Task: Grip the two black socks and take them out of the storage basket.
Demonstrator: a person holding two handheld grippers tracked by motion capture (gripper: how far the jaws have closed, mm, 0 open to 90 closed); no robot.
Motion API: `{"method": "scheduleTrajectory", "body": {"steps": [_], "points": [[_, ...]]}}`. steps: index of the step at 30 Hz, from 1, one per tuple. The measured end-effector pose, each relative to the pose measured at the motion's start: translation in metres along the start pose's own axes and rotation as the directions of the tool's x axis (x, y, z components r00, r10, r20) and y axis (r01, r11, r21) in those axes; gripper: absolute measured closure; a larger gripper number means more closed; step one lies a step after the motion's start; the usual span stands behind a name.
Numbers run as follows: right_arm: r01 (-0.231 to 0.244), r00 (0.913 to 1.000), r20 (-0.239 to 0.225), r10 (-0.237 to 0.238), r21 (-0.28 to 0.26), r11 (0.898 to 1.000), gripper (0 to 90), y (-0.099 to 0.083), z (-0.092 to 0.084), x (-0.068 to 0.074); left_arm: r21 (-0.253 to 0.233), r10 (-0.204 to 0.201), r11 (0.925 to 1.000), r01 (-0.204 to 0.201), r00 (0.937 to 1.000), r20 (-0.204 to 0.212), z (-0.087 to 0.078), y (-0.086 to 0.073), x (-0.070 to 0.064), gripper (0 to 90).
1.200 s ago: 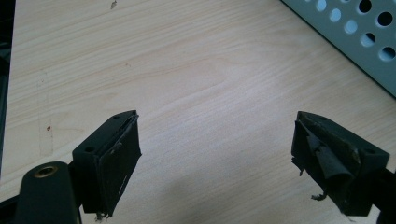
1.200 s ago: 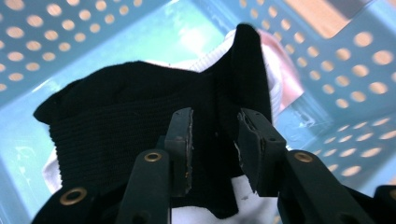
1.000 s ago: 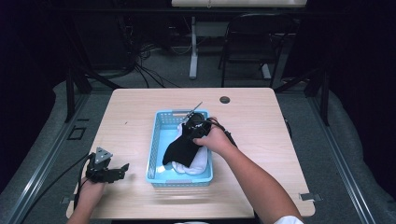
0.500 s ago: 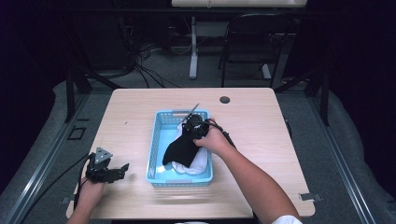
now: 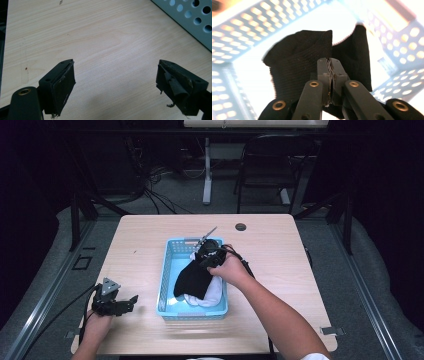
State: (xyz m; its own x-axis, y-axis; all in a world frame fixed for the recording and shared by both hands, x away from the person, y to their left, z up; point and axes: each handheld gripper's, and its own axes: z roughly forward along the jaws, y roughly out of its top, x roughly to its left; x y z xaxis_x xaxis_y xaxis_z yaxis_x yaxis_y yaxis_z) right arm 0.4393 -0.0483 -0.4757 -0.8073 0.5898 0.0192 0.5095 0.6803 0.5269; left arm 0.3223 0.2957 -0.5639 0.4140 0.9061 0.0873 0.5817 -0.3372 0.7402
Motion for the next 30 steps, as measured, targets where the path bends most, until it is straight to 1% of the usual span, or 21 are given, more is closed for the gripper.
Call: {"method": "scheduleTrajectory", "body": {"steps": [1, 2, 3, 4, 5, 6, 7, 8, 11, 12, 13, 15, 16, 17, 18, 19, 20, 23, 27, 30], "points": [[0.000, 1.0000, 0.000, 0.000, 0.000, 1.000, 88.0, 0.000, 0.000, 0.000, 0.000, 0.000, 1.0000, 0.000, 1.0000, 0.000, 0.000, 0.000, 0.000, 15.5], [0.009, 0.9999, -0.005, -0.009, -0.017, 1.000, 88.1, 0.002, -0.006, 0.003, 0.000, 0.000, 1.0000, 0.000, 1.0000, 0.000, 0.000, 0.000, 0.000, 15.5], [0.033, 0.9994, -0.012, -0.034, -0.050, 0.998, 88.1, 0.006, -0.021, 0.011, 0.000, -0.001, 1.0000, 0.001, 1.0000, 0.000, 0.000, 0.000, 0.000, 15.5], [0.033, 0.9994, -0.012, -0.034, -0.050, 0.998, 88.1, 0.006, -0.021, 0.011, 0.000, -0.001, 1.0000, 0.001, 1.0000, 0.000, 0.000, 0.000, 0.000, 15.5], [0.057, 0.9983, -0.009, -0.057, -0.075, 0.996, 88.2, 0.009, -0.033, 0.018, 0.000, -0.001, 1.0000, 0.001, 1.0000, 0.000, 0.000, 0.000, 0.000, 15.5], [0.057, 0.9983, -0.009, -0.057, -0.075, 0.996, 88.2, 0.009, -0.033, 0.018, -0.001, -0.003, 1.0000, 0.003, 1.0000, -0.001, 0.000, 0.000, 0.000, 15.5], [0.072, 0.9973, -0.007, -0.073, -0.076, 0.995, 88.1, 0.010, -0.038, 0.019, 0.000, -0.003, 1.0000, 0.003, 1.0000, -0.001, 0.000, 0.000, -0.001, 15.5], [0.086, 0.9962, -0.007, -0.087, -0.096, 0.992, 88.2, 0.012, -0.047, 0.023, 0.000, -0.002, 1.0000, 0.002, 1.0000, 0.000, 0.000, 0.000, 0.000, 15.5], [0.110, 0.9939, 0.005, -0.110, -0.111, 0.988, 88.2, 0.015, -0.061, 0.029, 0.000, -0.002, 1.0000, 0.002, 1.0000, -0.001, 0.000, 0.000, 0.000, 15.5], [0.112, 0.9937, 0.006, -0.112, -0.124, 0.986, 88.2, 0.015, -0.065, 0.030, -0.001, -0.002, 1.0000, 0.002, 1.0000, 0.001, 0.000, 0.000, 0.000, 15.5], [0.124, 0.9923, 0.015, -0.123, -0.128, 0.984, 88.1, 0.016, -0.073, 0.031, 0.000, -0.002, 1.0000, 0.002, 1.0000, 0.000, 0.000, 0.000, 0.000, 15.5], [0.127, 0.9918, 0.019, -0.126, -0.128, 0.984, 88.2, 0.017, -0.075, 0.032, 0.001, 0.003, 1.0000, -0.003, 1.0000, 0.000, 0.000, 0.000, 0.000, 15.5], [0.128, 0.9918, 0.024, -0.126, -0.137, 0.982, 88.2, 0.017, -0.079, 0.032, 0.000, 0.002, 1.0000, -0.002, 1.0000, 0.000, 0.000, 0.000, 0.000, 15.5], [0.136, 0.9906, 0.033, -0.133, -0.135, 0.981, 88.2, 0.018, -0.083, 0.032, 0.000, 0.002, 1.0000, -0.002, 1.0000, 0.000, -0.001, 0.000, 0.000, 15.5], [0.133, 0.9909, 0.036, -0.129, -0.149, 0.980, 88.2, 0.019, -0.089, 0.033, 0.000, 0.001, 1.0000, -0.001, 1.0000, 0.000, -0.001, 0.000, 0.000, 15.6], [0.140, 0.9900, 0.040, -0.135, -0.147, 0.979, 88.2, 0.019, -0.092, 0.032, 0.000, 0.001, 1.0000, -0.001, 1.0000, 0.000, -0.001, 0.000, 0.000, 15.5], [0.138, 0.9902, 0.042, -0.134, -0.156, 0.978, 88.2, 0.020, -0.096, 0.033, 0.000, 0.001, 1.0000, -0.001, 1.0000, -0.001, -0.001, 0.000, 0.000, 15.5], [0.145, 0.9890, 0.053, -0.138, -0.162, 0.976, 88.1, 0.020, -0.102, 0.032, 0.000, 0.001, 1.0000, -0.001, 1.0000, -0.001, 0.000, 0.000, 0.000, 15.5], [0.152, 0.9876, 0.068, -0.141, -0.184, 0.971, 88.2, 0.018, -0.118, 0.032, 0.001, 0.001, 1.0000, -0.001, 1.0000, -0.001, -0.001, 0.000, 0.000, 15.5], [0.146, 0.9880, 0.077, -0.133, -0.199, 0.969, 88.1, 0.014, -0.128, 0.030, 0.001, 0.001, 1.0000, -0.001, 1.0000, -0.001, -0.001, 0.000, 0.000, 15.5]]}}
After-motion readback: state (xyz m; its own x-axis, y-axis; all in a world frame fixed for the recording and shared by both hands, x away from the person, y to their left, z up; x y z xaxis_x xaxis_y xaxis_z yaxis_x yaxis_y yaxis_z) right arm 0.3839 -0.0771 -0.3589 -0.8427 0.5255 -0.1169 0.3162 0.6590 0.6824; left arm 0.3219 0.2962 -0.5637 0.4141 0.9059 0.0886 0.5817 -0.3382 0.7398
